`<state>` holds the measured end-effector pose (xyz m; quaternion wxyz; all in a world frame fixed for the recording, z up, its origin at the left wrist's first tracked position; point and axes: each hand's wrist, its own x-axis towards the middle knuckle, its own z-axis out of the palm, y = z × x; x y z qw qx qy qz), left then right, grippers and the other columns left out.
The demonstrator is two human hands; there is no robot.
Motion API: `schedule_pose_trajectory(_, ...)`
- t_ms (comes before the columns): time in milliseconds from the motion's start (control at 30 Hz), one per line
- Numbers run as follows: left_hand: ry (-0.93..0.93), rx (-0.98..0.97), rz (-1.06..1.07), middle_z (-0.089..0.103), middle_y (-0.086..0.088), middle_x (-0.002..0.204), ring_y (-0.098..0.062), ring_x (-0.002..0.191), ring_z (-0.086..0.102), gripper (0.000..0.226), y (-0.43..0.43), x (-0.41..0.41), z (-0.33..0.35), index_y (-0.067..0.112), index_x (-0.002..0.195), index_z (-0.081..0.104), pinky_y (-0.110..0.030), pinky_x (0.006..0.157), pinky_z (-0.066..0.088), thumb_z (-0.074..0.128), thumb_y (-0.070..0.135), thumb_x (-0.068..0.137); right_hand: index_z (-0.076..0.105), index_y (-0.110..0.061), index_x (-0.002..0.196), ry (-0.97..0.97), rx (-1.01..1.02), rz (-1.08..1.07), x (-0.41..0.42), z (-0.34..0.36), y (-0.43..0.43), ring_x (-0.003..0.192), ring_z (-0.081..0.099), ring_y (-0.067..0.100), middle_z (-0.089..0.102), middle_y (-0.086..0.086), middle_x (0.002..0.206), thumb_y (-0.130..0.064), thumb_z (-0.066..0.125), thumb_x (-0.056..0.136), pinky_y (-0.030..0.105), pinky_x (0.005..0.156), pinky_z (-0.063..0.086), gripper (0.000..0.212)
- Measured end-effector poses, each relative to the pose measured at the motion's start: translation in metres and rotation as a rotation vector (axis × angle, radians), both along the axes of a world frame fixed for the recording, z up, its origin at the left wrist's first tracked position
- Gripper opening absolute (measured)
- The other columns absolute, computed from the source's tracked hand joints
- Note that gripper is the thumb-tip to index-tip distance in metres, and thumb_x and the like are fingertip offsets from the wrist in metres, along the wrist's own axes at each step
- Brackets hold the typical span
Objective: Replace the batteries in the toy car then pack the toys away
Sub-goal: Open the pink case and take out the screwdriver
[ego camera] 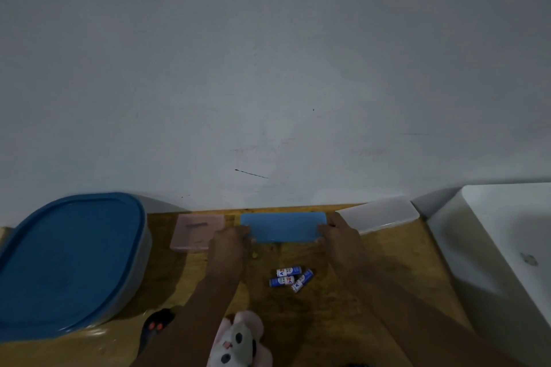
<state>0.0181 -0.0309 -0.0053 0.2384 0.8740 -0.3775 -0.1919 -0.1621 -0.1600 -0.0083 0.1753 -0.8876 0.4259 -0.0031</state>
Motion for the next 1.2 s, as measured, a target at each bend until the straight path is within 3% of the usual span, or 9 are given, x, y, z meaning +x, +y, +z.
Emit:
schedule_pose_trajectory(100, -0.031, 0.089, -0.02, 0.066, -0.01, 0.119, -0.019, 0.106, 0.064, 0.028, -0.003, -0.001, 0.011, 0.008, 0.121, 0.061, -0.031, 0.092, 0.054, 0.057, 0.017, 0.095, 0.052, -0.007, 0.125, -0.037, 0.074, -0.028, 0.002, 0.006, 0.0, 0.096, 0.06, 0.027, 0.049, -0.013, 0.084, -0.016, 0.045, 0.097, 0.034, 0.085, 0.046, 0.03)
schedule_pose_trajectory(233, -0.068, 0.088, -0.008, 0.063, -0.007, 0.123, -0.019, 0.111, 0.061, 0.033, 0.005, -0.005, 0.032, 0.011, 0.129, 0.055, -0.029, 0.094, 0.052, 0.055, 0.017, 0.096, 0.042, -0.009, 0.139, 0.054, 0.072, -0.001, 0.001, 0.028, 0.012, 0.119, 0.049, 0.025, 0.043, 0.01, 0.134, -0.02, 0.052, 0.096, 0.032, 0.104, 0.042, 0.045)
schedule_pose_trajectory(433, -0.151, -0.017, 0.071, 0.061, -0.005, 0.128, -0.018, 0.112, 0.057, 0.037, 0.06, -0.004, 0.061, 0.014, 0.132, 0.055, -0.016, 0.085, 0.039, 0.058, 0.016, 0.095, 0.042, -0.015, 0.14, -0.13, 0.037, 0.119, 0.006, 0.046, 0.046, 0.129, 0.043, 0.022, 0.044, 0.006, 0.141, -0.025, 0.052, 0.097, 0.03, 0.107, 0.033, 0.046)
schedule_pose_trajectory(600, -0.143, -0.011, 0.118, 0.065, -0.007, 0.116, -0.024, 0.099, 0.062, 0.038, 0.103, 0.021, 0.056, 0.017, 0.127, 0.057, -0.037, 0.083, 0.055, 0.063, 0.016, 0.089, 0.042, -0.017, 0.14, -0.224, 0.085, 0.154, 0.036, 0.052, 0.085, 0.126, 0.047, 0.018, 0.045, 0.003, 0.141, -0.027, 0.053, 0.096, 0.027, 0.105, 0.035, 0.046)
schedule_pose_trajectory(733, -0.135, 0.018, 0.077, 0.067, -0.001, 0.1, -0.02, 0.089, 0.061, 0.021, 0.108, 0.037, 0.028, 0.022, 0.109, 0.06, -0.033, 0.071, 0.055, 0.057, 0.019, 0.089, 0.046, -0.015, 0.137, -0.258, 0.094, 0.187, 0.062, 0.043, 0.101, 0.126, 0.046, 0.02, 0.048, 0.003, 0.137, -0.025, 0.053, 0.096, 0.027, 0.103, 0.035, 0.043)
schedule_pose_trajectory(867, -0.07, -0.035, 0.022, 0.061, -0.002, 0.122, -0.022, 0.113, 0.057, 0.036, 0.103, 0.066, -0.015, 0.023, 0.122, 0.053, -0.042, 0.095, 0.05, 0.049, 0.027, 0.087, 0.051, -0.012, 0.132, -0.241, 0.117, 0.174, 0.103, 0.022, 0.113, 0.123, 0.048, 0.023, 0.051, 0.007, 0.132, -0.023, 0.054, 0.094, 0.032, 0.102, 0.039, 0.039)
schedule_pose_trajectory(967, 0.04, -0.132, 0.096, 0.049, -0.008, 0.137, -0.026, 0.122, 0.049, 0.047, 0.097, 0.071, -0.011, 0.009, 0.141, 0.039, -0.026, 0.104, 0.039, 0.048, 0.013, 0.095, 0.056, -0.013, 0.128, -0.266, 0.073, 0.17, 0.13, 0.008, 0.117, 0.121, 0.05, 0.024, 0.053, 0.006, 0.131, -0.021, 0.057, 0.092, 0.036, 0.098, 0.044, 0.037)
schedule_pose_trajectory(1033, 0.156, -0.203, 0.162, 0.05, -0.002, 0.13, -0.023, 0.12, 0.05, 0.044, 0.094, 0.073, -0.01, 0.005, 0.142, 0.038, -0.004, 0.093, 0.033, 0.046, 0.008, 0.098, 0.054, -0.015, 0.132, -0.265, 0.061, 0.175, 0.143, 0.0, 0.117, 0.13, 0.044, 0.022, 0.049, 0.005, 0.14, -0.022, 0.057, 0.091, 0.033, 0.106, 0.037, 0.042)
schedule_pose_trajectory(1200, 0.263, -0.351, 0.089, 0.056, -0.005, 0.106, 0.012, 0.076, 0.056, 0.03, 0.097, 0.076, -0.012, -0.005, 0.125, 0.053, 0.002, 0.066, 0.043, 0.041, -0.008, 0.097, 0.06, -0.007, 0.127, -0.241, 0.023, 0.191, 0.152, -0.014, 0.116, 0.129, 0.047, 0.027, 0.051, 0.012, 0.138, -0.016, 0.064, 0.088, 0.027, 0.11, 0.029, 0.039)
